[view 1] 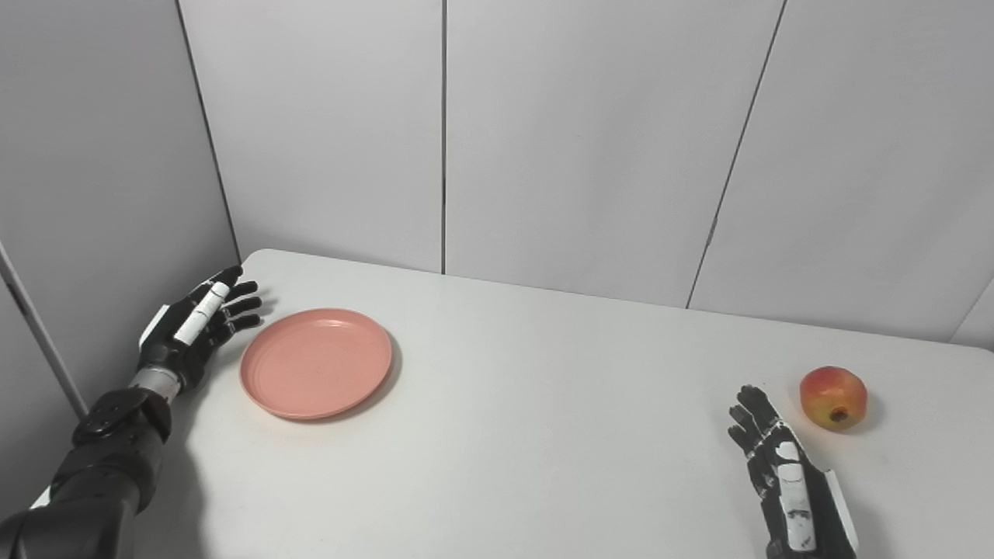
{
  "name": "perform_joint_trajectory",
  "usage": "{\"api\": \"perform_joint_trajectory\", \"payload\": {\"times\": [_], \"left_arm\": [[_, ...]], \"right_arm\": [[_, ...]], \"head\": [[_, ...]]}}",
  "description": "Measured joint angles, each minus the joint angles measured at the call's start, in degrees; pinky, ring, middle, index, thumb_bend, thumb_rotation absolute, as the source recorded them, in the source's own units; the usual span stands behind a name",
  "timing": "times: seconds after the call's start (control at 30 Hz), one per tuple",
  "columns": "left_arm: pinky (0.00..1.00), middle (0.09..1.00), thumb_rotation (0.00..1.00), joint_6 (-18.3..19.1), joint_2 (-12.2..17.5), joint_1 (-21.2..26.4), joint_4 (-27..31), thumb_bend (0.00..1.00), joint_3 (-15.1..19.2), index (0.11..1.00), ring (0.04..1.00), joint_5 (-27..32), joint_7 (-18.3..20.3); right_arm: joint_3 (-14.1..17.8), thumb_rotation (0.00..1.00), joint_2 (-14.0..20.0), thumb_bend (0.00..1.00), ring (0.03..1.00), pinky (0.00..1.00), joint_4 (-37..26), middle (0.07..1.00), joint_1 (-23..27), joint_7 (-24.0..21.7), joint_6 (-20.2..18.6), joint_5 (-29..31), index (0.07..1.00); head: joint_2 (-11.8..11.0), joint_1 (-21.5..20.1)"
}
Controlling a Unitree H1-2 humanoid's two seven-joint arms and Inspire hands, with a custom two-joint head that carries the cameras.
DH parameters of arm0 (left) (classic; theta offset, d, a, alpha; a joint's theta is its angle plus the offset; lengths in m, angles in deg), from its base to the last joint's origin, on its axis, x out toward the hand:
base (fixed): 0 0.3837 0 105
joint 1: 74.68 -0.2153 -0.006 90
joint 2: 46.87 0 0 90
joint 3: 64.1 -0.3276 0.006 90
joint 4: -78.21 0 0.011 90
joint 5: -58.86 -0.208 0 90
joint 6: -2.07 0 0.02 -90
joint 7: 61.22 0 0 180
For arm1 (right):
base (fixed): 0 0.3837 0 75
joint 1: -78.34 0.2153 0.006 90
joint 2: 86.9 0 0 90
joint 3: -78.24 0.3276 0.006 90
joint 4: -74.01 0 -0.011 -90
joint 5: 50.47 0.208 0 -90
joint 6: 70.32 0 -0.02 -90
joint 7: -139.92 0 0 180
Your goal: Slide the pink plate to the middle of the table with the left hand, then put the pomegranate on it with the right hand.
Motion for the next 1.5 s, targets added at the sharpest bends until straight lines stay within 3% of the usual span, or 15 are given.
{"api": "perform_joint_trajectory", "payload": {"times": [0.07, 0.2, 0.37, 0.53, 0.73, 1.2, 1.37, 1.5], "left_arm": [[0.87, 0.874, 0.64, -0.2, -0.12, -0.13, 0.32, 0.75, -0.43, 0.913, 0.854, -0.43, -0.03], [0.88, 0.855, 0.64, -0.33, -0.4, -0.44, 1.26, 0.75, -1.1, 0.916, 0.851, -0.72, 0.82], [0.84, 0.842, 0.61, -0.42, -1.03, -0.66, 2.07, 0.83, -1.56, 0.894, 0.833, -0.75, 2.24], [0.84, 0.844, 0.6, -0.16, -2.68, -2.26, 6.1, 0.84, -2.85, 0.873, 0.837, -0.81, 2.58], [0.84, 0.865, 0.59, 1.58, -4.23, -4.34, 11.02, 0.79, -3.31, 0.938, 0.837, -0.65, 2.9], [0.83, 0.835, 0.58, 3.66, -4.94, -5.6, 14.37, 0.83, -3.79, 0.963, 0.823, -0.64, 2.83], [0.81, 0.819, 0.56, 4.7, -6.08, -6.57, 17.12, 0.82, -4.02, 0.949, 0.812, -0.79, 1.7], [0.79, 0.806, 0.55, 5.84, -7.21, -7.12, 19.43, 0.87, -4.31, 0.934, 0.804, -0.95, 0.12]], "right_arm": [[-0.02, 0.93, 0.0, 0.82, 0.928, 0.94, 0.0, 0.939, 0.0, 0.0, 0.0, -0.03, 0.884], [-0.16, 0.94, 0.02, 0.82, 0.929, 0.95, 0.0, 0.938, -0.01, -0.01, 0.0, -0.37, 0.89], [-0.24, 0.94, 0.01, 0.83, 0.925, 0.94, 0.0, 0.934, -0.02, -0.01, 0.0, -0.49, 0.883], [-0.34, 0.94, -0.05, 0.83, 0.922, 0.94, -0.02, 0.932, -0.02, 0.07, 0.0, -0.71, 0.887], [-0.51, 0.94, -0.07, 0.83, 0.926, 0.95, -0.11, 0.939, -0.04, 0.19, 0.0, -1.12, 0.89], [-0.74, 0.95, -0.09, 0.83, 0.925, 0.95, -0.1, 0.938, -0.04, 0.18, 0.0, -2.05, 0.9], [-0.85, 0.94, -0.12, 0.84, 0.92, 0.94, -0.11, 0.936, -0.04, 0.22, 0.0, -2.56, 0.896], [-0.86, 0.94, -0.12, 0.84, 0.916, 0.94, -0.11, 0.933, -0.04, 0.27, 0.0, -2.74, 0.892]], "head": [[0.0, -0.09], [0.0, 0.0], [0.09, -0.18], [0.09, -0.27], [0.26, -0.35], [0.53, -0.53], [0.62, -0.7], [0.7, -0.79]]}}
